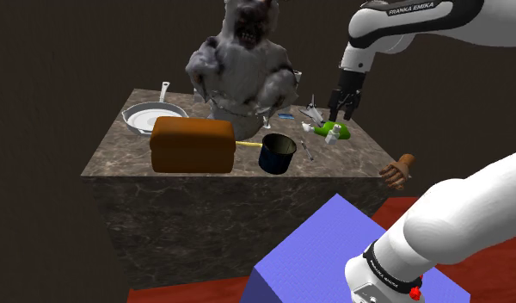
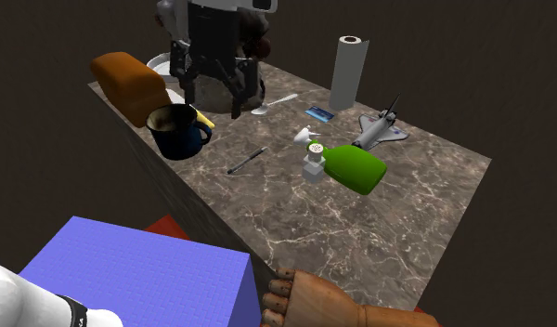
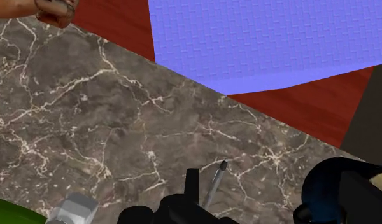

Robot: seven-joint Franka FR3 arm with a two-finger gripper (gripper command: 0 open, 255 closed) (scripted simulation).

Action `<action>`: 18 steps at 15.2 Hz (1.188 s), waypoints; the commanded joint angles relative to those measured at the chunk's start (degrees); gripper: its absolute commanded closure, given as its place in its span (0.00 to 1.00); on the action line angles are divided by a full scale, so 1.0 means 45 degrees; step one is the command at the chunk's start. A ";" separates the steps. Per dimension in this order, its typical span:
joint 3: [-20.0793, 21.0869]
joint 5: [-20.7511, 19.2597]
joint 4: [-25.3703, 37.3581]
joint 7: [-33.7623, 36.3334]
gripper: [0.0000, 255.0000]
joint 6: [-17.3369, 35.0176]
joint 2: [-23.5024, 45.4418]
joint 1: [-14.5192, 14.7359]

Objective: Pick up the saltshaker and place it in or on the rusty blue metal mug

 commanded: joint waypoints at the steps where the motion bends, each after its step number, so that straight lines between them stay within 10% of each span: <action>1: -0.0394 -0.0052 0.0525 -0.0610 0.00 0.0198 0.0890 -0.0133; 18: -0.1739 0.1483 0.7272 -0.4770 0.00 0.0224 0.9193 -0.2183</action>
